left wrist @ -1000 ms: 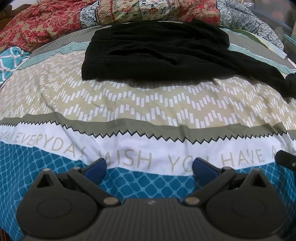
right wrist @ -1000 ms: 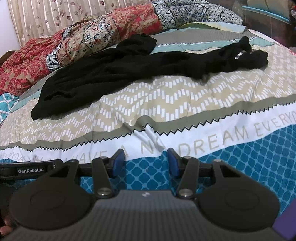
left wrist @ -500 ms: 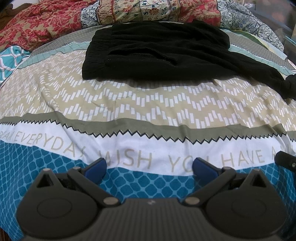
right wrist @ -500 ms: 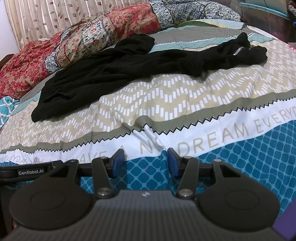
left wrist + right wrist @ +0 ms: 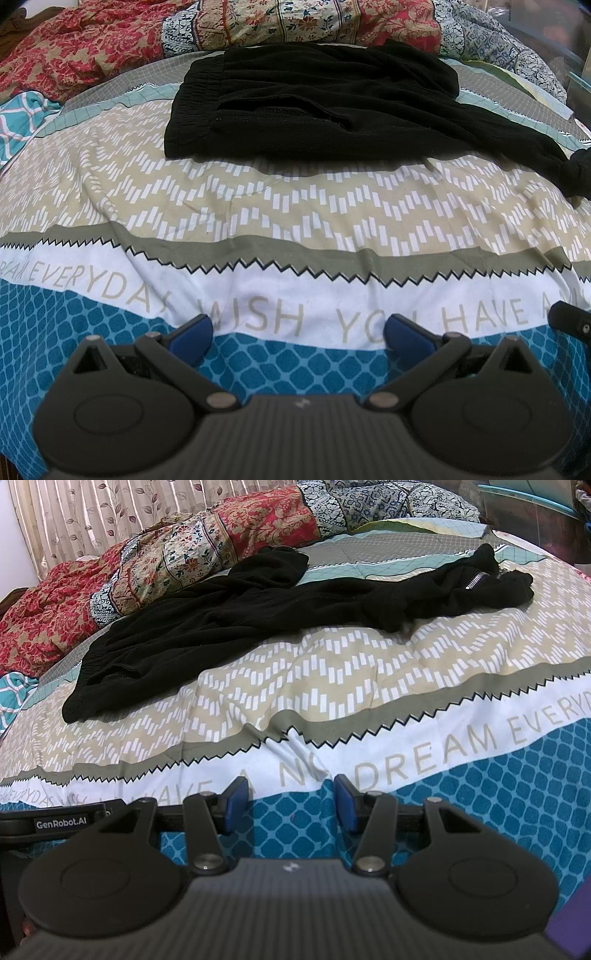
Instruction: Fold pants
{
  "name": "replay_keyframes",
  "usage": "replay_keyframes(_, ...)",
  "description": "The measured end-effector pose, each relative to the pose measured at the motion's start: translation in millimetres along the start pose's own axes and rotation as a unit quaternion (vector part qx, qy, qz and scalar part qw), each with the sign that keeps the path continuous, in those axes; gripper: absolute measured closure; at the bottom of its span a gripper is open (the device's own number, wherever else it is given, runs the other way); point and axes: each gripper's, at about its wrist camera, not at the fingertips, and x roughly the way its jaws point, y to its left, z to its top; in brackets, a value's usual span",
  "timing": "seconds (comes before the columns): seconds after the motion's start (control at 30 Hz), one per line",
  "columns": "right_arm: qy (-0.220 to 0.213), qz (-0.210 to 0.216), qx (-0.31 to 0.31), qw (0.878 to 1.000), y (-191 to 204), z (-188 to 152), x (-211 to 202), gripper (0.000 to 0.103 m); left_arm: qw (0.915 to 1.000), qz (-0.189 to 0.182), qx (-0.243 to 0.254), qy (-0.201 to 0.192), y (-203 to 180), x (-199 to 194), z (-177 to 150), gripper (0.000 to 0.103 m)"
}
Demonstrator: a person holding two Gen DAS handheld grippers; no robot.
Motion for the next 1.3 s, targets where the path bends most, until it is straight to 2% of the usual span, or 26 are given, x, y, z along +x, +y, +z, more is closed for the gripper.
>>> replay_keyframes(0.77,0.0,-0.001,-0.002,1.0,1,-1,0,0.049,1.0,0.002,0.005,-0.003,-1,-1,-1,0.0)
replay_keyframes(0.9,-0.004,-0.002,-0.014,1.0,3,0,-2,0.05,1.0,-0.008,0.001,0.002,4,-4,5,0.0)
replay_keyframes(1.0,-0.016,0.001,-0.019,1.0,4,4,-6,0.052,0.9997,-0.006,-0.014,-0.019,14,-13,13,0.008)
replay_keyframes(1.17,-0.037,0.001,-0.023,0.999,2,13,-10,0.053,0.9965,-0.002,-0.05,-0.067,36,-32,37,0.008)
replay_keyframes(1.3,-0.044,-0.004,-0.019,0.999,-1,17,-11,0.053,0.9938,-0.002,-0.079,-0.079,52,-36,52,0.007)
